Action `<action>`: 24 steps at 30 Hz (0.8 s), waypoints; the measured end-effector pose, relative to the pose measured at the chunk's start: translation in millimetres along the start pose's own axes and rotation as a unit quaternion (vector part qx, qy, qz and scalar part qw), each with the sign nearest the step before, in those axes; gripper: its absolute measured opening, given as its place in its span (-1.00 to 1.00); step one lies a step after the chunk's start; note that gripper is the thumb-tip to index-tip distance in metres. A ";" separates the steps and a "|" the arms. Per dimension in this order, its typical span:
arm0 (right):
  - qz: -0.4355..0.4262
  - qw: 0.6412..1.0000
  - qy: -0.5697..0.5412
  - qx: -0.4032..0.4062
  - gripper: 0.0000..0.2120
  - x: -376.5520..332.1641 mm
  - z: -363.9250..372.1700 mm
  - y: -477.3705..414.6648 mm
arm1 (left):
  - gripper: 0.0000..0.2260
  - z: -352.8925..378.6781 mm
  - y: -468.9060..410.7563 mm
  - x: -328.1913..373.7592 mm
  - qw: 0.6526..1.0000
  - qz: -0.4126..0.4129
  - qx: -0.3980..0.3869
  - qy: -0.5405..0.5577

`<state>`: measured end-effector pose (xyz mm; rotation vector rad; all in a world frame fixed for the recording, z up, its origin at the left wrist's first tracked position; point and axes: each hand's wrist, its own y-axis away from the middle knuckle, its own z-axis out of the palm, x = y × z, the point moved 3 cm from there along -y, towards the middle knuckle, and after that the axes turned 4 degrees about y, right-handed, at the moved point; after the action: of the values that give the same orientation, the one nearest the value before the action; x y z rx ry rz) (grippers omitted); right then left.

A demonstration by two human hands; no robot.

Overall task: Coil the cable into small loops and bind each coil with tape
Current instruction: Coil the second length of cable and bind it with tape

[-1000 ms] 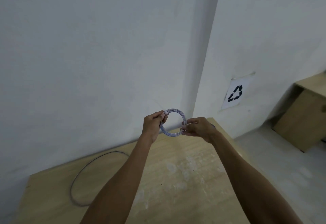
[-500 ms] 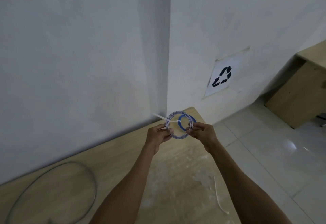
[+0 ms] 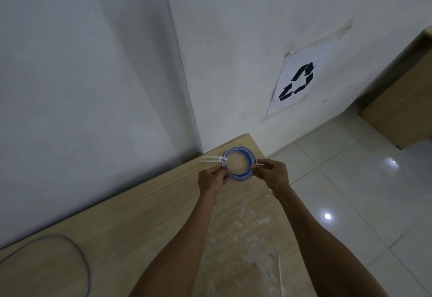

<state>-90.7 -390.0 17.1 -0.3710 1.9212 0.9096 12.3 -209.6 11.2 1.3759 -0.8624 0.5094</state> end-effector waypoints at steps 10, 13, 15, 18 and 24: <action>-0.075 0.977 0.187 0.070 -0.73 16.2 20.4 -39.4 | -0.76 22.7 -27.1 -8.2 0.961 0.141 0.133 -0.196; -0.094 0.974 0.191 0.079 -0.73 21.5 24.7 -39.7 | -0.77 23.5 -29.6 -16.8 0.958 0.147 0.142 -0.201; -0.105 0.970 0.206 0.072 -0.71 25.3 26.6 -38.6 | -0.77 23.8 -29.1 -18.1 0.956 0.162 0.136 -0.201; -0.108 0.971 0.196 0.082 -0.65 26.9 27.7 -31.8 | -0.78 20.8 -26.4 -19.4 0.953 0.198 0.115 -0.196; -0.062 0.960 0.245 0.118 -0.48 45.6 55.2 4.2 | -0.78 -29.4 -18.6 -52.5 0.879 0.336 0.084 -0.328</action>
<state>-81.6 -341.8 -35.4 -0.6093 2.3972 0.5244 1.3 -175.2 -40.4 1.4017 -1.9298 0.6599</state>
